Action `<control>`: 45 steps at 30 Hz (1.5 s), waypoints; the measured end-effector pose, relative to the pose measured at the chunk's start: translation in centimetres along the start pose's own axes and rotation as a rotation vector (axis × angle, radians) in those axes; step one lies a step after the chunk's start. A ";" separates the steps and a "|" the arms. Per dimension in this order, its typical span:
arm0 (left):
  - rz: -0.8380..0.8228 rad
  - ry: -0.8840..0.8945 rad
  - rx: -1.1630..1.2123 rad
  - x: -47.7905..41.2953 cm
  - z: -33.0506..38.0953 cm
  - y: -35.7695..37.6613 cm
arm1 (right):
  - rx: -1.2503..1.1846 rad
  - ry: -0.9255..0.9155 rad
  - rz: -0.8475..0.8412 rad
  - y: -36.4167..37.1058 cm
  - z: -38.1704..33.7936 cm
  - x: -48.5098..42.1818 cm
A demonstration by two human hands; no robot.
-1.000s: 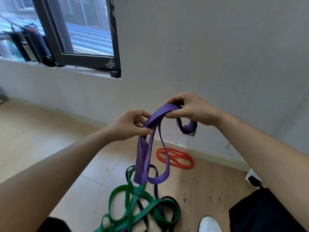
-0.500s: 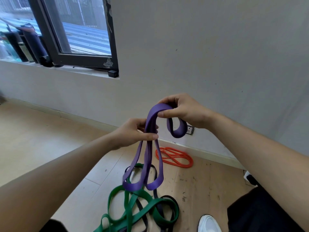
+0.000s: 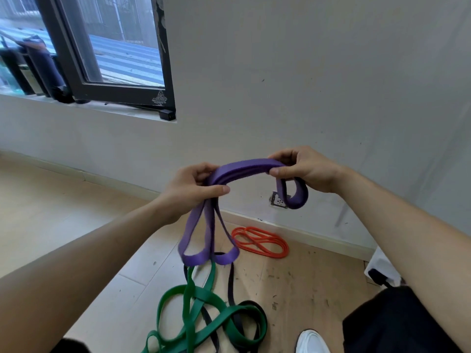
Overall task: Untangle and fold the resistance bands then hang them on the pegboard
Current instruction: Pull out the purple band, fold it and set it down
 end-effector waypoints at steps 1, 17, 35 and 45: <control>0.017 0.003 0.001 -0.1 0.2 -0.2 | 0.058 0.027 -0.031 0.3 0.7 -0.1; -0.132 0.008 -0.108 -0.1 0.9 0.2 | 0.427 -0.106 -0.090 9.2 -3.8 -0.9; -0.029 0.000 -0.066 0.7 -0.1 0.7 | 0.025 -0.064 0.053 1.1 -2.9 0.3; -0.001 0.084 -0.011 0.1 1.1 0.5 | 0.332 0.057 -0.124 5.4 -1.1 0.1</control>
Point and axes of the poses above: each hand's wrist, its own x-axis away from the middle knuckle, its own y-axis out of the palm, z = x × y, the point moved 7 cm from there along -x, towards the middle knuckle, and after that the axes turned 8 degrees about y, right-handed, at the moved point
